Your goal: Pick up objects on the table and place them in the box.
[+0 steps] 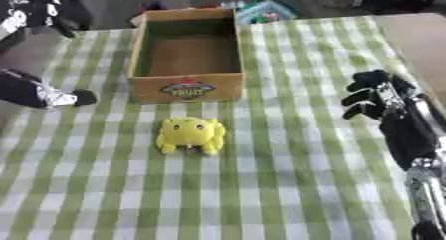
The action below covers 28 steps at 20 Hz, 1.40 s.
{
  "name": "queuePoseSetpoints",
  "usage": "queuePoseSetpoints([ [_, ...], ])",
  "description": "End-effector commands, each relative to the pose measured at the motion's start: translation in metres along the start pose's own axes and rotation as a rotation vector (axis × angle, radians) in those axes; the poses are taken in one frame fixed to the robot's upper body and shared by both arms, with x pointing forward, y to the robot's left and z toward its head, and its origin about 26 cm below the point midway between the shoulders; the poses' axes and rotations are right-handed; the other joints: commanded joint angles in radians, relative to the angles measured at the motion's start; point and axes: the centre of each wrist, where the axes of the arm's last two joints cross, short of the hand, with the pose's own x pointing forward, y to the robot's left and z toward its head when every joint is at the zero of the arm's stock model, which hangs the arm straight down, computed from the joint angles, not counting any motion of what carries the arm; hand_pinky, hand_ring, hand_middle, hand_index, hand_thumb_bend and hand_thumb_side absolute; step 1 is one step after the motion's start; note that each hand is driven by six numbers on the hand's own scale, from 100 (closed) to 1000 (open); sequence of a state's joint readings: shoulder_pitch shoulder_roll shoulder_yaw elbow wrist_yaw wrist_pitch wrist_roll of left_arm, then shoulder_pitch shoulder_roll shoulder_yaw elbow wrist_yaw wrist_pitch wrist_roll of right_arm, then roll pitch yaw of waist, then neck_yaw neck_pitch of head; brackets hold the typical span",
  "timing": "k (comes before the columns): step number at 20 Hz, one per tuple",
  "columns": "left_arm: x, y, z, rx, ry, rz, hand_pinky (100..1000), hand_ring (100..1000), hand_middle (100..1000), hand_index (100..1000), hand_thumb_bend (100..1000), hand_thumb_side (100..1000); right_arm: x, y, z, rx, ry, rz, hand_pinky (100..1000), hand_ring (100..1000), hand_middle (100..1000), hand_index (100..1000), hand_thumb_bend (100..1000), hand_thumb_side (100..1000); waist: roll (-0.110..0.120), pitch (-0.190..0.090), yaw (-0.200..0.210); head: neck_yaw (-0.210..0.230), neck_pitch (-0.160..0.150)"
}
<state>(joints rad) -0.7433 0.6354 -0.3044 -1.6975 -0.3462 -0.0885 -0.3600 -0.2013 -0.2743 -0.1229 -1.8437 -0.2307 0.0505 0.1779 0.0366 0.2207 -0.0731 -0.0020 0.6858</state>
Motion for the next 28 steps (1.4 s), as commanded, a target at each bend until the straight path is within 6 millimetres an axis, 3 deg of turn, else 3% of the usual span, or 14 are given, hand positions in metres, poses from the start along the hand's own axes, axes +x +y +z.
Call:
queuePoseSetpoints([
  [1, 0.000, -0.003, -0.018, -0.073, -0.012, -0.038, 676, 794, 745, 801, 709, 100, 0.009, -0.004, -0.002, 0.016, -0.021, 0.030, 450, 554, 573, 695, 100, 609, -0.001, -0.020, -0.003, 0.005, 0.011],
  [9, -0.012, -0.037, -0.063, -0.191, -0.008, -0.031, 664, 782, 733, 788, 686, 123, 0.007, -0.005, -0.001, 0.009, -0.014, 0.034, 451, 566, 586, 694, 100, 613, -0.002, -0.024, -0.016, 0.011, 0.016],
  [16, -0.026, -0.060, -0.070, -0.231, 0.030, -0.014, 651, 766, 702, 755, 659, 131, 0.010, -0.007, -0.001, -0.037, -0.032, 0.041, 453, 582, 585, 690, 100, 573, -0.005, -0.024, -0.028, 0.012, 0.017],
  [28, -0.025, -0.082, -0.076, -0.340, -0.018, 0.022, 645, 744, 662, 714, 608, 136, 0.020, -0.011, -0.002, -0.080, -0.086, 0.050, 463, 591, 582, 689, 100, 526, -0.006, -0.024, -0.041, 0.018, 0.020],
])
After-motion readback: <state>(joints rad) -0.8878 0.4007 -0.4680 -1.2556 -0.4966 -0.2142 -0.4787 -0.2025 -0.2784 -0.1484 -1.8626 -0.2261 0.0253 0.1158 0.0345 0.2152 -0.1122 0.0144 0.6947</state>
